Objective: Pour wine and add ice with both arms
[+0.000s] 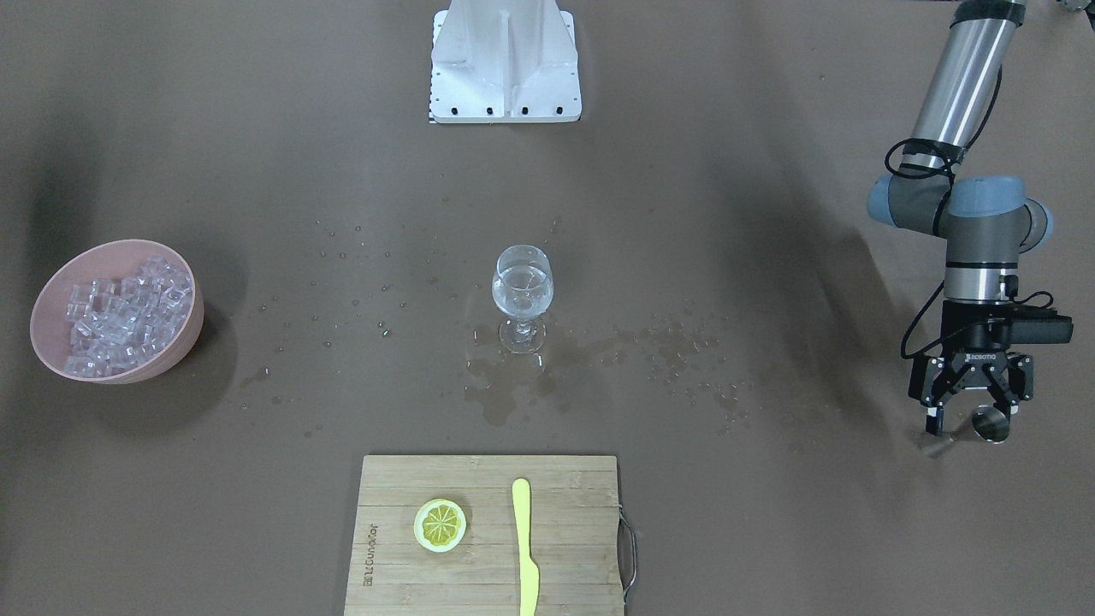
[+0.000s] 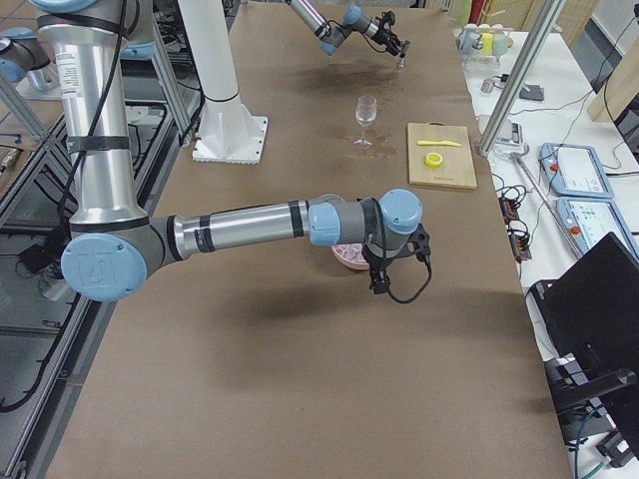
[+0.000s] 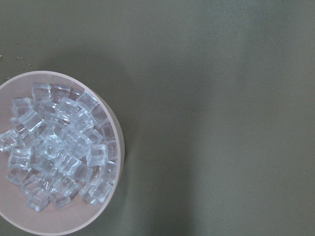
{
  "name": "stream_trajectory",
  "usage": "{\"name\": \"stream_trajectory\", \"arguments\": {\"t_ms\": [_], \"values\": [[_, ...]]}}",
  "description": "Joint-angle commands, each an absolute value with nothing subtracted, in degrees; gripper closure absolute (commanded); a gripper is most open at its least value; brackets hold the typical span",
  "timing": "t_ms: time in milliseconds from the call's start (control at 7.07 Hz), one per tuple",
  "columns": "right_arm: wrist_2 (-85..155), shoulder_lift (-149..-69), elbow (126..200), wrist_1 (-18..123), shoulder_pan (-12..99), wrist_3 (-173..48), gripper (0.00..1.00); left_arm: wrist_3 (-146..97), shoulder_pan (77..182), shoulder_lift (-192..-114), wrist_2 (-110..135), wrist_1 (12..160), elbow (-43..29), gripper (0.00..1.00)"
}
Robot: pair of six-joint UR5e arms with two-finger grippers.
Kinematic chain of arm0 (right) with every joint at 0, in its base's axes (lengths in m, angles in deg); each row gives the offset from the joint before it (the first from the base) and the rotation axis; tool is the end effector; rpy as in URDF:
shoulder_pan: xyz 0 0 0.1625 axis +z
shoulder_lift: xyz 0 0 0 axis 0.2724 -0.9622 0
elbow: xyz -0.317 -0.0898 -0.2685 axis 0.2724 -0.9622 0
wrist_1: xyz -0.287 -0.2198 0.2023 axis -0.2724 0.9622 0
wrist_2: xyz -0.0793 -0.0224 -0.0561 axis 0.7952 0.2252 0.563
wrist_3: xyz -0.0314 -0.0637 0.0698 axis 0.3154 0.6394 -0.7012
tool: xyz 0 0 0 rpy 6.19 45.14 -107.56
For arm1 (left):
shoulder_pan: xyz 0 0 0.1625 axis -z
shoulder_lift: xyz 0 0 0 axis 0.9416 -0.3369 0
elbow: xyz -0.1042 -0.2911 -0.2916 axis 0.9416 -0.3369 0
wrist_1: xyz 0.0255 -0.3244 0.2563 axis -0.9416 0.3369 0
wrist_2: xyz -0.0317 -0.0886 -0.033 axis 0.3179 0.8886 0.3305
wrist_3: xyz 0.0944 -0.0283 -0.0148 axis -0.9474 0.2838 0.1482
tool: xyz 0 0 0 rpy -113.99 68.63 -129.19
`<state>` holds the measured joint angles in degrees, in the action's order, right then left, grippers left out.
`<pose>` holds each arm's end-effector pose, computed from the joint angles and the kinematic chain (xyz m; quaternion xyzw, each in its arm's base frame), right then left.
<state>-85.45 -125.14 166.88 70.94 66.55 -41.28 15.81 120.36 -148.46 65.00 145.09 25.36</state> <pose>-0.0163 -0.5224 0.5640 0.0281 -0.4505 -0.1160 0.8848 0.2706 -0.5732 0.6229 0.4630 0.3354 -0.1849 0.7993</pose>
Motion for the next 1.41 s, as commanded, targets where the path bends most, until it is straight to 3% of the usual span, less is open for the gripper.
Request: {"name": "stream_trajectory", "arguments": {"t_ms": [0,283,424,707,848,1131,1273], "values": [[-85.48,-125.14,166.92,70.94,66.54,-41.28,0.0,16.0,120.24,-149.23,64.8,144.84,26.21,0.03],[-85.57,-125.14,166.92,70.94,66.54,-41.28,0.0,16.0,120.24,-151.24,64.71,140.65,26.74,0.04],[-85.66,-125.14,166.92,70.94,66.54,-41.28,0.0,15.91,120.24,-150.99,64.71,140.62,26.74,0.17],[-85.66,-125.14,167.0,70.94,66.54,-41.28,0.0,15.82,120.24,-150.46,65.06,140.71,26.39,0.82],[-85.66,-125.14,167.0,70.94,66.54,-41.28,0.0,15.65,120.32,-150.37,65.15,141.14,25.87,1.0],[-85.66,-125.14,167.27,70.94,66.54,-41.28,0.0,13.47,120.41,-150.11,65.41,141.15,21.67,1.0],[-85.66,-125.14,167.44,70.94,66.54,-41.28,0.0,10.14,120.32,-146.98,66.63,141.5,15.73,1.0]]}}
